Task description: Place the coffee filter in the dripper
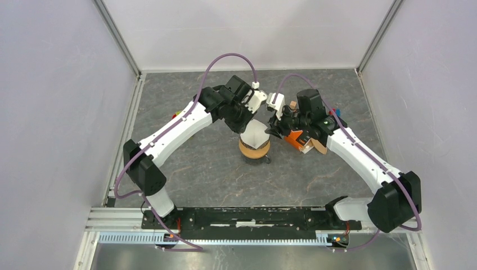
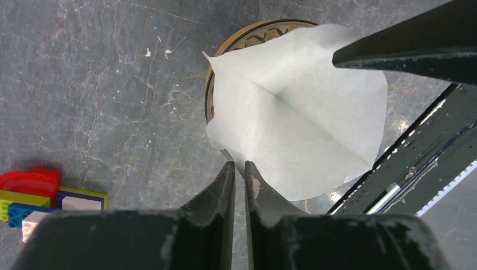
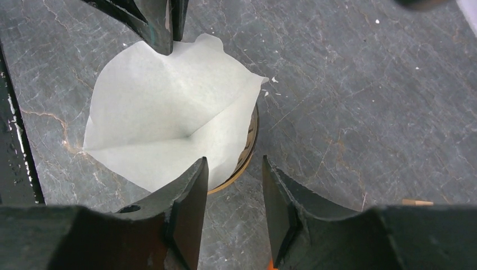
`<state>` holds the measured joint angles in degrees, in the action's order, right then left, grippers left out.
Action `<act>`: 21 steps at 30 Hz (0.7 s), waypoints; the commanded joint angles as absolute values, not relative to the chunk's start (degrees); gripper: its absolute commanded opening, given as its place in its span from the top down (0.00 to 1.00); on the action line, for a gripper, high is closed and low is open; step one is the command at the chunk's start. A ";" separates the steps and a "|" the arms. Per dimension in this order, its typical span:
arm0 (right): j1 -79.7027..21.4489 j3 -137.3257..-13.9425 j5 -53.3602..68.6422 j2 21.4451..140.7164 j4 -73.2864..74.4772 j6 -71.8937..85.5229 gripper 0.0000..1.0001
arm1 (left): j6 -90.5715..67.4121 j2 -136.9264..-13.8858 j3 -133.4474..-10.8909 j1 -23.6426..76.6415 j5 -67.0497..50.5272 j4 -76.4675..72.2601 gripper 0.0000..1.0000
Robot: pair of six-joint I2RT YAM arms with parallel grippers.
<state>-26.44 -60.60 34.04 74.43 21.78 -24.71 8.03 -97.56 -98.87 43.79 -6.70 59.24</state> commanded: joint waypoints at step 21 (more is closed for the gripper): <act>-26.59 -57.60 34.81 75.33 18.63 -23.64 0.63 | 9.68 -100.33 -96.82 44.12 -10.48 57.39 0.93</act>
<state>-26.13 -57.30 34.41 74.96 21.28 -23.62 8.01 -99.31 -96.25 43.44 -8.16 58.65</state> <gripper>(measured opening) 0.374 0.073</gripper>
